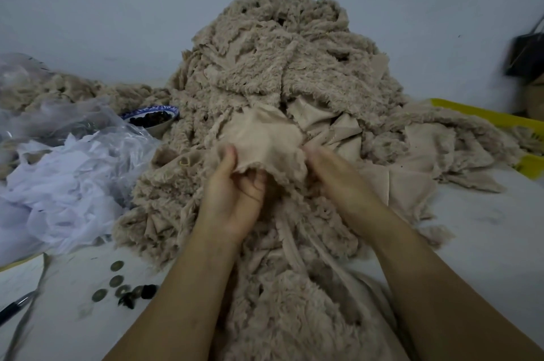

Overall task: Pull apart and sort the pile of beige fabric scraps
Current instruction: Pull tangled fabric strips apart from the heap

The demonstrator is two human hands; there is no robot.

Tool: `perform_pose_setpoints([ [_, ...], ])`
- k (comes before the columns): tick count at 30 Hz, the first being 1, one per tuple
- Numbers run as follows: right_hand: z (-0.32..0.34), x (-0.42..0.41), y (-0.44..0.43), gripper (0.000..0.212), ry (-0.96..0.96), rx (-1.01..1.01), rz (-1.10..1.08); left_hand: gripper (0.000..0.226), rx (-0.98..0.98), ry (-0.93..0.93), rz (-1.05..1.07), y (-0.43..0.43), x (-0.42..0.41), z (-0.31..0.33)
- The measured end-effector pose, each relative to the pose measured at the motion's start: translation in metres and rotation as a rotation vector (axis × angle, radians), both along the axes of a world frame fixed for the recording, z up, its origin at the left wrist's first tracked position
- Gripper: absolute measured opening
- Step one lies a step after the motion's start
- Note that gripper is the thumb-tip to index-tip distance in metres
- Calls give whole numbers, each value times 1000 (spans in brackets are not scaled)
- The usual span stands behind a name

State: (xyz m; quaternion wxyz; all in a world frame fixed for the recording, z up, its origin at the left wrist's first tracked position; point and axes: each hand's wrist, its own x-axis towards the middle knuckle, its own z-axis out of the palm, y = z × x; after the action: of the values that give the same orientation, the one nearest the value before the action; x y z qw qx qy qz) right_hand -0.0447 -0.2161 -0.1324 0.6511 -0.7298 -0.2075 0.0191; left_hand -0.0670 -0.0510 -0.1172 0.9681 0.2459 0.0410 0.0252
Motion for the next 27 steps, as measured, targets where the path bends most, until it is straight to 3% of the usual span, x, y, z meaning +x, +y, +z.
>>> perform_pose_setpoints([
  [3,-4,0,-3,21,-106,-401,71,27,-182,-34,63,16,4,0],
  [5,-4,3,-4,24,-156,-498,-9,31,-260,-72,50,22,4,-3],
  [7,-1,3,-7,25,-147,-378,-151,32,-307,-89,25,23,3,-3],
  [9,6,1,-9,25,2,61,-179,29,-251,-91,42,20,3,-2],
  [11,13,-2,-8,20,254,597,-48,27,-14,-83,88,12,5,-3],
  [12,14,-1,-7,17,313,728,-21,27,184,-89,110,6,5,-4],
  [13,14,-1,-4,16,328,737,-27,30,450,-109,123,1,2,-5],
  [16,6,2,6,20,233,517,-191,31,1263,-251,62,-17,-9,-17],
  [19,0,3,6,17,119,331,-251,8,1565,-330,84,-27,-13,-22],
  [20,-1,2,7,16,111,319,-179,7,1496,-299,115,-26,-12,-21],
  [23,-2,-7,14,32,32,183,78,30,941,-211,111,-17,-9,-12],
  [24,-5,-8,18,33,-20,93,105,31,852,-181,97,-14,-7,-9],
  [27,-8,-5,18,12,-105,-84,-115,38,861,-126,-9,-13,-7,-4],
])
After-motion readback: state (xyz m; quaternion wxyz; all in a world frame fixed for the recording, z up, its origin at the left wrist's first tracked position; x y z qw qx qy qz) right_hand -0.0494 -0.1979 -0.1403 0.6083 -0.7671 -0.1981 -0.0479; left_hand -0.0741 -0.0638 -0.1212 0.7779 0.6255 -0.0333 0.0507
